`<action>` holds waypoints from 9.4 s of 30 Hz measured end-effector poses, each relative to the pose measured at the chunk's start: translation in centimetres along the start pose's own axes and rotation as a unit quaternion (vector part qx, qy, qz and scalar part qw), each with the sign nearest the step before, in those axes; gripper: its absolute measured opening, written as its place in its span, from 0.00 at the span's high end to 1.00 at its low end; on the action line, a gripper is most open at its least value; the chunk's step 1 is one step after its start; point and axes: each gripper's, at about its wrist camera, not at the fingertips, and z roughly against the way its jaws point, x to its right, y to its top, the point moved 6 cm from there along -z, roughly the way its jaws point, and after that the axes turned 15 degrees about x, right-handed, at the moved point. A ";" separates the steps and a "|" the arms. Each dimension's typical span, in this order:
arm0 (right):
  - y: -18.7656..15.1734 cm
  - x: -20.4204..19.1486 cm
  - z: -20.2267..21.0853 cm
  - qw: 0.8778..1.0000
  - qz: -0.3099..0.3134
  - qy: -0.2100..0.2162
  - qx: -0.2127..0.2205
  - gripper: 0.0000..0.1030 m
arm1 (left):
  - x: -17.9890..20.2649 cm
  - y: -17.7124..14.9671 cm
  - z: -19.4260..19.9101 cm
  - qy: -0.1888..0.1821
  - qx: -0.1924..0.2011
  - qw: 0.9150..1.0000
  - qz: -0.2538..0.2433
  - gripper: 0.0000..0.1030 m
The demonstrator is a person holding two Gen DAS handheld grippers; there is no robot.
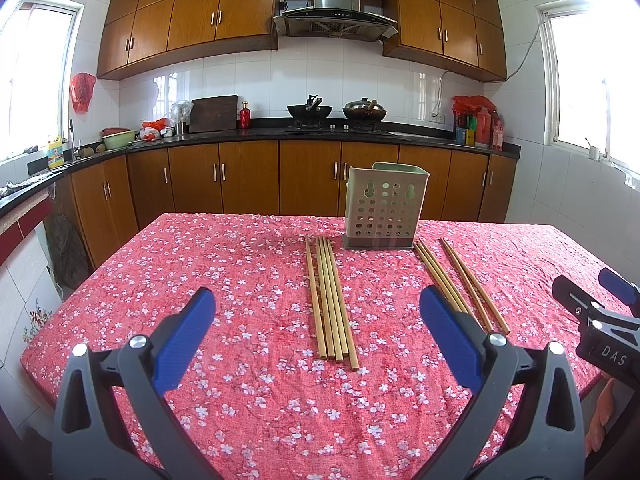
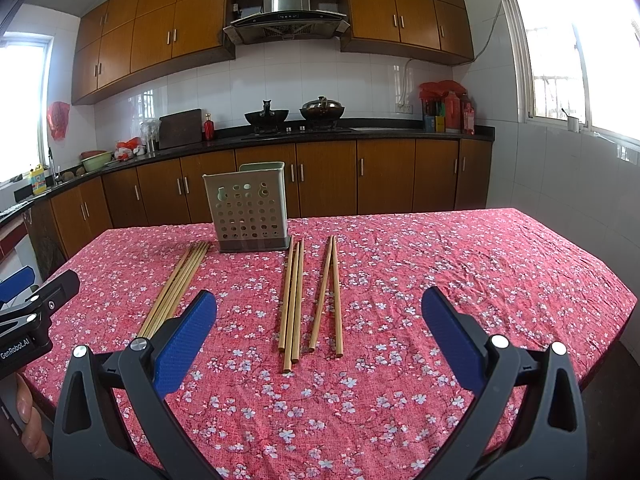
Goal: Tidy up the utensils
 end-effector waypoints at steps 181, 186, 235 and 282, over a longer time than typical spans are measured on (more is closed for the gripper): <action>20.6 -1.5 -18.2 0.984 -0.088 0.090 0.128 0.92 | -0.4 26.3 -19.5 -0.045 0.124 0.984 0.118 0.93; 17.8 -2.1 -20.2 0.989 -0.078 0.090 0.090 0.92 | 2.3 22.4 -22.6 -0.062 0.075 0.989 0.112 0.93; -8.4 2.5 -17.5 0.971 -0.038 0.019 -0.236 0.93 | -2.8 -5.5 -15.4 -0.046 -0.206 0.975 0.070 0.67; -8.3 6.0 -17.4 0.972 -0.022 -0.036 -0.232 0.92 | -6.7 -8.3 -18.7 0.006 -0.245 0.969 0.043 0.90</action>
